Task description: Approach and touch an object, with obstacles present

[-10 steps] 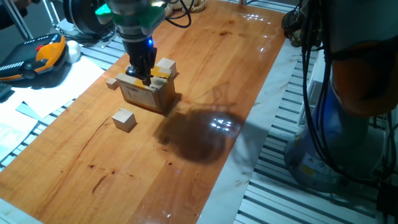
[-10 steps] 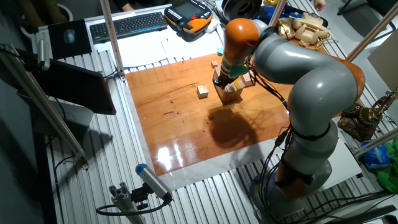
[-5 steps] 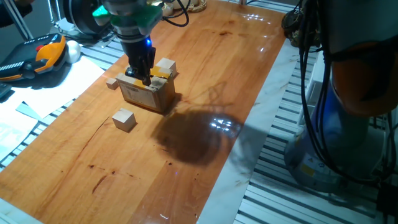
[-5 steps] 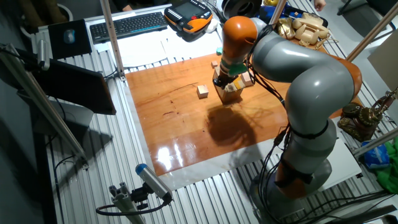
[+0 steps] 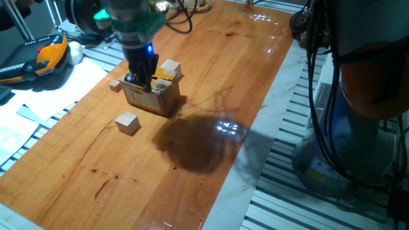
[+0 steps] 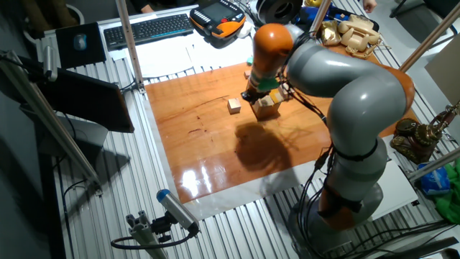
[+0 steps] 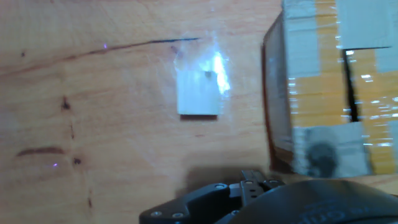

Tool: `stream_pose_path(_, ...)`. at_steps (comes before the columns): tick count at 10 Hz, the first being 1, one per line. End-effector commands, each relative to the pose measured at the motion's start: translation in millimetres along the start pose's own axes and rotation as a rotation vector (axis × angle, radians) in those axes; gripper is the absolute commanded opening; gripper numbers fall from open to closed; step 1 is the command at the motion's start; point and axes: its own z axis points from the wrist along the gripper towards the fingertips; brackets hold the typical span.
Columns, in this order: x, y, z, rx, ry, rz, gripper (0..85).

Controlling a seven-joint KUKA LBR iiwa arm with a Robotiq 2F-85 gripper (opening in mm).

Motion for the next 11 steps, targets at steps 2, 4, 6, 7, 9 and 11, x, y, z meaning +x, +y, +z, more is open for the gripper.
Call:
stream_pose_path(2,-7.8,10.7,5.1,0.007,-0.005,0.008,0.0)
stream_pose_path(4,-22.6,18.1,12.8,0.011,-0.001,0.002,0.0)
stream_pose_path(6,-32.8,26.2,20.9,0.012,-0.012,0.005,0.0)
stream_pose_path(7,-37.7,31.0,24.5,0.012,-0.015,0.014,0.0)
stream_pose_path(9,-50.2,35.2,31.9,0.001,-0.027,0.03,0.0)
stream_pose_path(11,-62.1,37.8,40.1,-0.001,-0.036,0.036,0.0)
